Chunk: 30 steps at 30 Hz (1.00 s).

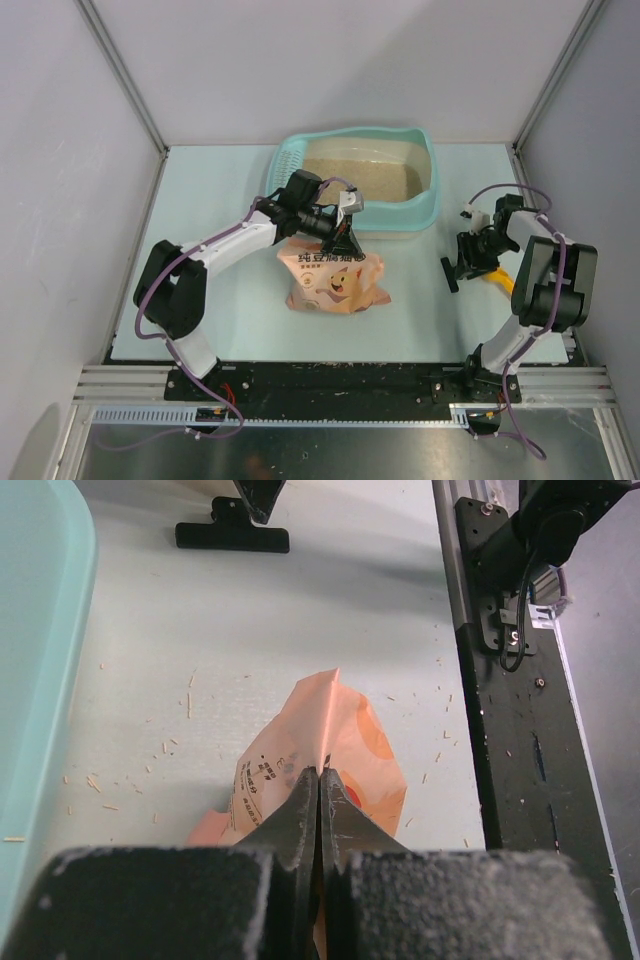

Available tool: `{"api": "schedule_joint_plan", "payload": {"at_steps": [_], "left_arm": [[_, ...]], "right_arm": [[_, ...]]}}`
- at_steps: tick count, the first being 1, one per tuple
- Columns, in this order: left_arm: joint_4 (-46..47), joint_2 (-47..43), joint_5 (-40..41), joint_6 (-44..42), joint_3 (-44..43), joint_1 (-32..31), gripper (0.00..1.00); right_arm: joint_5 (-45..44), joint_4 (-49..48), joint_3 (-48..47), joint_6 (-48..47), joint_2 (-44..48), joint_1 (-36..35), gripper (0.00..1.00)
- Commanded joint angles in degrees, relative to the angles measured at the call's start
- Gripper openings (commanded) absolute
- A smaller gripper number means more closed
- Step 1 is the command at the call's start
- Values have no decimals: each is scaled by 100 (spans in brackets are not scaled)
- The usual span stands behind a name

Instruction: Fill the litter box with clean litter

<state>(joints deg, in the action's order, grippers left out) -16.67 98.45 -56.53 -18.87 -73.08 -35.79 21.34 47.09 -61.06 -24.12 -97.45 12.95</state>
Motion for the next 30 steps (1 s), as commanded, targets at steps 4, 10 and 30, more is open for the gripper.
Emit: {"api": "schedule_joint_plan", "payload": {"at_steps": [4,10,30], "left_arm": [[-3,-160,151,77,-66,-51,0],[-47,-116,195,33,-101,-33,0],[-82,-107,204,-116,-163,-25,0]], "right_arm": [[238,-209,-222,-207,-388,-47,35],[432,-183,-336,-382,-573,-38,28],[1740,1547,-565,-1691,1525,-142,0]]}}
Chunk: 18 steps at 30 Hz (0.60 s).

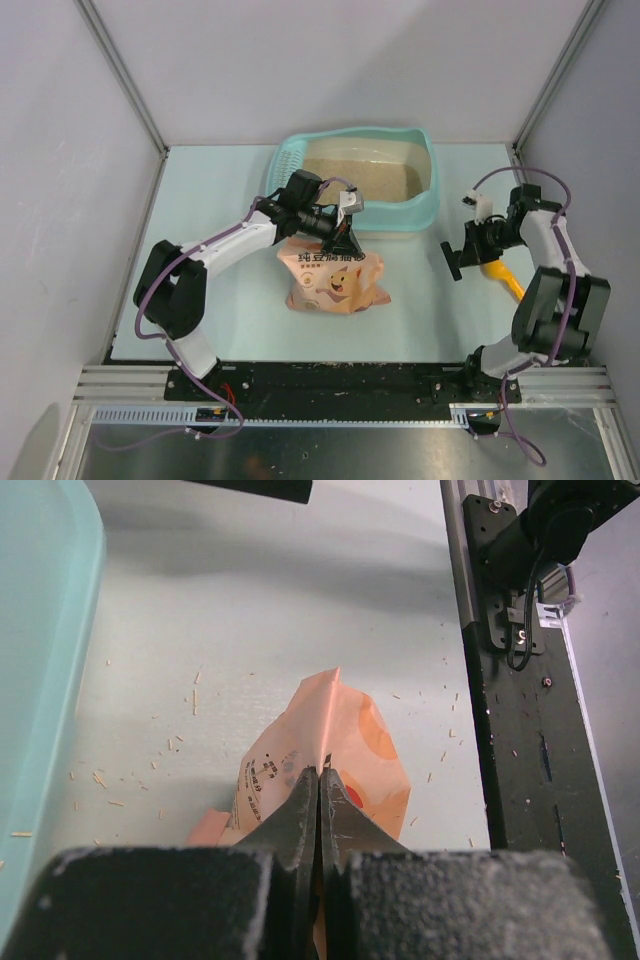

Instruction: Fill the litter box with clean litter

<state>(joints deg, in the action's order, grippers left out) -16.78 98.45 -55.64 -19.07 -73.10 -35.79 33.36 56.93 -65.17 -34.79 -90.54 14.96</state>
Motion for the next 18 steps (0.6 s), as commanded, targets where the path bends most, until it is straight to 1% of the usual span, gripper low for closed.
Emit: {"api": "schedule_joint_plan", "payload": {"at_steps": [1,2,4,5,8,9,12,18], "left_arm": [[-72,-98,106,-97,-169,-24,0],[-72,-90,88,-106,-169,-24,0],[-72,-63,71,-97,-187,-33,0],[-72,-55,71,-71,-196,-33,0],[-72,-37,44,-44,-213,-42,0],[-72,-37,35,-44,-222,-33,0],[-72,-46,44,-35,-213,-42,0],[-72,7,9,-71,-222,-42,0]], "right_arm": [[627,661,-163,-948,1002,-449,0],[767,775,-154,-1090,1360,-729,0],[821,872,-154,-1354,1670,-1081,0],[777,873,-154,-1373,1932,-1475,0],[593,663,-163,-1129,2172,-2250,0],[557,592,-154,-1057,2198,-2609,0],[487,320,-163,-732,2155,-3093,0],[425,-50,-224,-363,1988,-3587,0]]}}
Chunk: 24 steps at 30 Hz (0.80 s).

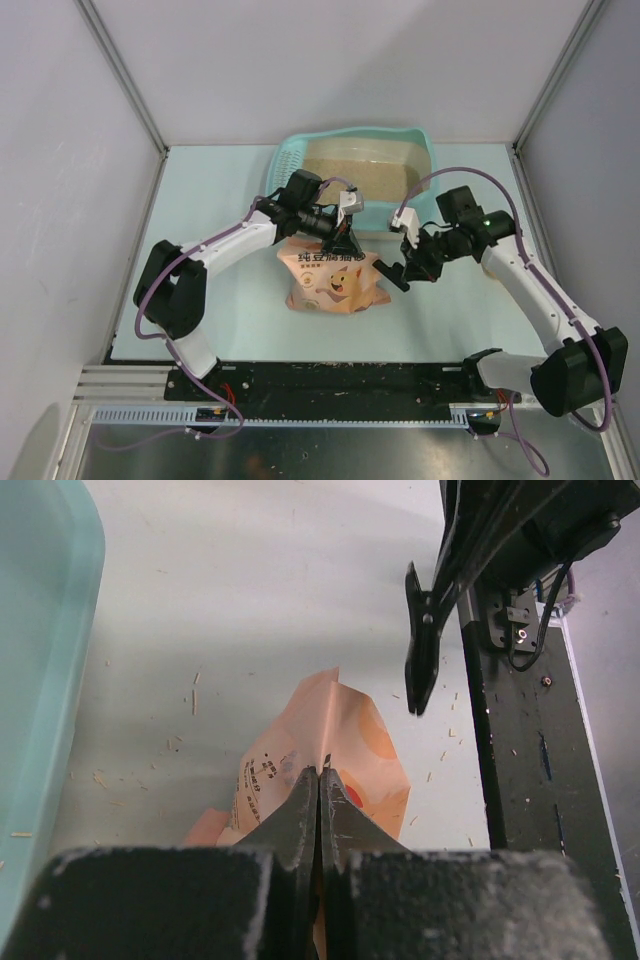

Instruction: Fill the litter box with clean litter

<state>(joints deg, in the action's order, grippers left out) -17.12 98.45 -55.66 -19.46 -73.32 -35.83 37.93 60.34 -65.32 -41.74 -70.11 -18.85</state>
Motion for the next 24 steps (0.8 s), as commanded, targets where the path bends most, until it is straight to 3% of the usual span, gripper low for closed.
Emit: {"api": "schedule_joint_plan", "payload": {"at_steps": [1,7,16,21,24], "left_arm": [[-37,24,11,-31,-209,-38,0],[-37,69,-94,-13,-271,-46,4],[-107,156,-823,-75,-288,147,43],[-116,332,-1017,-58,-464,156,48],[-116,499,-1087,-14,-604,138,37]], "right_arm": [[-40,-443,-209,376,-134,-311,0],[-383,-1129,-235,1368,-538,-374,0],[-568,-1472,-438,1713,-829,-391,0],[-489,-1490,-499,1721,-847,-391,0],[-480,-1481,-508,1678,-873,-409,0]]}}
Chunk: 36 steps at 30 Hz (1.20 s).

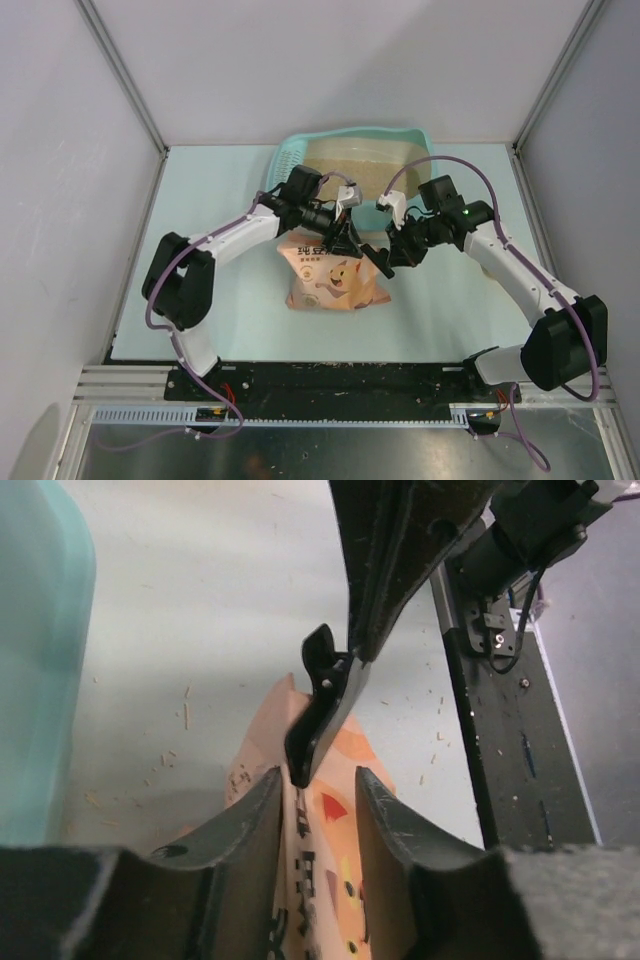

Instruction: Fill the litter box with clean litter

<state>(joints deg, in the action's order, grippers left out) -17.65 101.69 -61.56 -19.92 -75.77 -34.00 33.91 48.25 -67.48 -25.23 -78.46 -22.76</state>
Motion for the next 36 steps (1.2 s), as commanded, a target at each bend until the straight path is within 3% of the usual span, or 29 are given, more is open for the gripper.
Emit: {"api": "schedule_joint_plan", "payload": {"at_steps": [1,5,12,13,17,20,28,36], "left_arm": [[-63,202,-515,32,-377,-63,35],[-63,264,-550,50,-439,-89,29],[-54,281,-568,32,-430,-89,0],[-54,255,-568,6,-421,-81,0],[-63,194,-489,-29,-378,-81,0],[-63,167,-462,-47,-351,-81,0],[-54,228,-471,23,-421,-116,0],[-54,176,-471,6,-360,-142,0]], "right_arm": [[-104,-263,-283,10,-56,-26,0],[-139,-263,-283,-69,-108,-18,0],[-95,-202,-283,-96,-214,0,0],[-87,-202,-283,-61,-223,17,0],[614,17,-476,-121,-74,639,42],[1223,158,-564,-131,6,1045,58],[2242,457,-590,-324,-478,1109,67],[1821,572,-582,-825,-627,818,67]]}}
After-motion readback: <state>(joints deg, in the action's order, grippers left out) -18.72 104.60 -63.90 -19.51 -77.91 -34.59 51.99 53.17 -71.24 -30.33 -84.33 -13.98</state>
